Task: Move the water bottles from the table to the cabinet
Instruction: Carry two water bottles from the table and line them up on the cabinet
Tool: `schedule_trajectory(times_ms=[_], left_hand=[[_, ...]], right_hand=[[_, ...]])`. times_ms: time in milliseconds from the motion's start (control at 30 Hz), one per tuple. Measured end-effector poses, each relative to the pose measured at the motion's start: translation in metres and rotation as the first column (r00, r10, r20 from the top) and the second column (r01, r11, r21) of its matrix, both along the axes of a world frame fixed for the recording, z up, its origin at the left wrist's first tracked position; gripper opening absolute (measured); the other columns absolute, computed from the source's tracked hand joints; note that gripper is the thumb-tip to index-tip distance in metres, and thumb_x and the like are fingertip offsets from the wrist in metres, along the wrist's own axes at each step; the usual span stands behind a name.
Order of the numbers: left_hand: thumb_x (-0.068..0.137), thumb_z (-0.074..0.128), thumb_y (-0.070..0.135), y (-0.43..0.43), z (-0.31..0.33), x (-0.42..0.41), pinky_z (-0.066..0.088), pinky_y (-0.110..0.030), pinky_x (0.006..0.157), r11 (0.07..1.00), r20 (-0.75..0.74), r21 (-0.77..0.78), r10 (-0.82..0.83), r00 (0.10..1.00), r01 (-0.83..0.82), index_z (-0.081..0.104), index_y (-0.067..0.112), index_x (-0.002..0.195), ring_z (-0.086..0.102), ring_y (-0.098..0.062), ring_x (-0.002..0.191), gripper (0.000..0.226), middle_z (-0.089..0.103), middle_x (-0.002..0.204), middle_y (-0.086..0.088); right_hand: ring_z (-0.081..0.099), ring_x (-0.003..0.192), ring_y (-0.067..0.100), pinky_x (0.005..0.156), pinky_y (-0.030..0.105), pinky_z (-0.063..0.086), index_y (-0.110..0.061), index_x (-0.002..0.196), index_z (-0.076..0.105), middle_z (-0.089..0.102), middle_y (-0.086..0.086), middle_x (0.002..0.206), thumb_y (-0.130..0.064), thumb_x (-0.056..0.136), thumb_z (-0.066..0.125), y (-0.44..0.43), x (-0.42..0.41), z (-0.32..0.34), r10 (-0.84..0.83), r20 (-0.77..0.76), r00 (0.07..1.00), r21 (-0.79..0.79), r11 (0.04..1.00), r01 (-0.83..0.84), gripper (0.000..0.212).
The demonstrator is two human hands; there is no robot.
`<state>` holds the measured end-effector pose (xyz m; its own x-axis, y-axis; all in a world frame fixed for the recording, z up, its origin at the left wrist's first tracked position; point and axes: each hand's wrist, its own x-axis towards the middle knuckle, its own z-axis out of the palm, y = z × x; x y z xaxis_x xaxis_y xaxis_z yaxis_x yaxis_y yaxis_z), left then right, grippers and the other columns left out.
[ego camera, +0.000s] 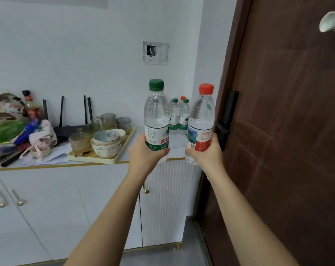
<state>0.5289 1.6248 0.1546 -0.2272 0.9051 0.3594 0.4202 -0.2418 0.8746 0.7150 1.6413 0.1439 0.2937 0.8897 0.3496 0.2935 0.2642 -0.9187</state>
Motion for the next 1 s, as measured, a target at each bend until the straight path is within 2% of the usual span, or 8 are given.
schedule_trajectory(times_ms=[100, 167, 333, 600, 700, 800, 933, 1000], left_hand=[[0.063, 0.086, 0.026, 0.060, -0.017, -0.002, 0.049, -0.022, 0.067, 1.000, -0.027, -0.014, -0.018, 0.999, 0.017, 0.057, 0.021, 0.109, 0.061, -0.006, 0.085, 0.054, 0.065, 0.096, 0.010], [0.063, 0.086, 0.026, 0.100, -0.027, -0.003, 0.048, -0.021, 0.067, 0.999, -0.040, -0.040, -0.029, 0.999, 0.027, 0.057, 0.020, 0.111, 0.061, -0.009, 0.086, 0.056, 0.065, 0.096, 0.009], [0.061, 0.087, 0.022, 0.191, -0.049, -0.004, 0.038, -0.013, 0.055, 0.993, -0.040, -0.095, -0.081, 0.996, 0.077, 0.049, 0.032, 0.090, 0.053, 0.008, 0.071, 0.049, 0.056, 0.076, 0.021], [0.062, 0.087, 0.025, 0.283, -0.101, 0.010, 0.036, -0.009, 0.059, 0.967, -0.040, -0.237, -0.107, 0.993, 0.095, 0.056, 0.023, 0.102, 0.056, -0.008, 0.080, 0.051, 0.062, 0.093, 0.010], [0.062, 0.087, 0.025, 0.305, -0.118, 0.018, 0.040, -0.018, 0.067, 0.961, -0.044, -0.259, -0.109, 0.993, 0.094, 0.057, 0.021, 0.105, 0.057, -0.009, 0.082, 0.053, 0.065, 0.098, 0.007], [0.062, 0.087, 0.024, 0.320, -0.129, 0.027, 0.039, -0.018, 0.065, 0.955, -0.038, -0.285, -0.101, 0.994, 0.086, 0.055, 0.024, 0.102, 0.058, -0.010, 0.083, 0.051, 0.065, 0.097, 0.007], [0.062, 0.086, 0.023, 0.335, -0.141, 0.037, 0.039, -0.016, 0.065, 0.954, -0.013, -0.290, -0.083, 0.996, 0.076, 0.056, 0.022, 0.104, 0.059, -0.011, 0.086, 0.051, 0.065, 0.098, 0.006], [0.063, 0.086, 0.022, 0.344, -0.144, 0.042, 0.043, -0.021, 0.069, 0.956, -0.003, -0.283, -0.079, 0.997, 0.075, 0.058, 0.019, 0.107, 0.061, -0.012, 0.087, 0.052, 0.067, 0.101, 0.003]], right_hand=[[0.066, 0.097, 0.014, 0.088, 0.037, 0.056, -0.032, 0.115, 0.050, 0.065, -0.010, 0.104, -0.013, 0.063, 0.088, 0.054, -0.003, -0.018, -0.009, -0.004, 1.000, -0.030, 1.000, 0.008, 0.067], [0.066, 0.099, 0.015, 0.089, 0.038, 0.056, -0.031, 0.117, 0.051, 0.066, -0.010, 0.105, -0.014, 0.062, 0.089, 0.092, -0.006, -0.029, -0.020, -0.012, 1.000, -0.063, 0.998, 0.019, 0.069], [0.066, 0.098, 0.015, 0.089, 0.036, 0.055, -0.036, 0.113, 0.048, 0.064, -0.016, 0.099, -0.015, 0.062, 0.089, 0.181, -0.010, -0.053, -0.066, -0.006, 0.998, -0.152, 0.986, 0.065, 0.069], [0.057, 0.081, -0.005, 0.066, 0.010, 0.042, -0.037, 0.106, 0.049, 0.059, -0.025, 0.086, -0.017, 0.062, 0.090, 0.260, 0.004, -0.097, -0.137, 0.038, 0.990, -0.260, 0.955, 0.142, 0.063], [0.059, 0.081, -0.001, 0.062, 0.006, 0.039, -0.033, 0.108, 0.050, 0.060, -0.021, 0.089, -0.016, 0.063, 0.090, 0.281, 0.007, -0.110, -0.126, 0.054, 0.991, -0.288, 0.948, 0.136, 0.062], [0.062, 0.085, 0.007, 0.066, 0.009, 0.043, -0.031, 0.109, 0.051, 0.062, -0.016, 0.094, -0.017, 0.063, 0.090, 0.299, 0.012, -0.123, -0.116, 0.079, 0.990, -0.297, 0.945, 0.134, 0.061], [0.067, 0.094, 0.015, 0.082, 0.031, 0.054, -0.031, 0.111, 0.053, 0.067, -0.011, 0.099, -0.020, 0.063, 0.090, 0.319, 0.018, -0.138, -0.089, 0.088, 0.992, -0.311, 0.944, 0.112, 0.062], [0.067, 0.095, 0.015, 0.085, 0.033, 0.055, -0.031, 0.113, 0.053, 0.067, -0.011, 0.100, -0.021, 0.063, 0.090, 0.328, 0.022, -0.144, -0.072, 0.084, 0.994, -0.311, 0.946, 0.095, 0.063]])
